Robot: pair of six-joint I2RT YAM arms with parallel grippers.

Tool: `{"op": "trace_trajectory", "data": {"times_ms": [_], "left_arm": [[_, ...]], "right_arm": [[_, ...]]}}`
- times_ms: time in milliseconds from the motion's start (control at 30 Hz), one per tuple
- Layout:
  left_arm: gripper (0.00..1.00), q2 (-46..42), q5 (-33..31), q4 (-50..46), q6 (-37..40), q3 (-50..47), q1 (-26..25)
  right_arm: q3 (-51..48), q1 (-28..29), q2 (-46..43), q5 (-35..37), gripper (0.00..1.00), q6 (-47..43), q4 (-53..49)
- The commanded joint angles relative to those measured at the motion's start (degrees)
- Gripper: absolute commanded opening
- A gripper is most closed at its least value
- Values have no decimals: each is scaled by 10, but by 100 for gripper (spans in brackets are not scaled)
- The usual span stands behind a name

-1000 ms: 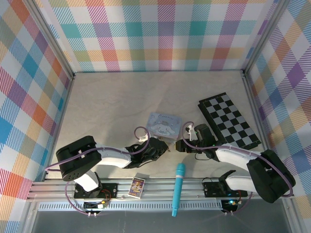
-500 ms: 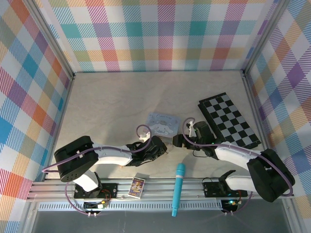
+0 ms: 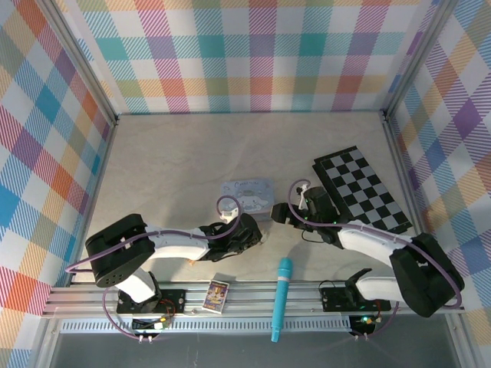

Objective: Unlock a padlock with a key

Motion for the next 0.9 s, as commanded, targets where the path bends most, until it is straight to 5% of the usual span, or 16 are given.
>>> {"op": "trace_trajectory", "data": {"times_ms": [0, 400, 867], "left_arm": [[0, 1, 9, -29, 14, 8, 9], [0, -4, -2, -129, 74, 39, 22], [3, 34, -34, -252, 155, 85, 32]], "right_arm": [[26, 0, -13, 11, 86, 0, 21], [154, 20, 95, 55, 80, -67, -116], [179, 38, 156, 86, 72, -89, -170]]}}
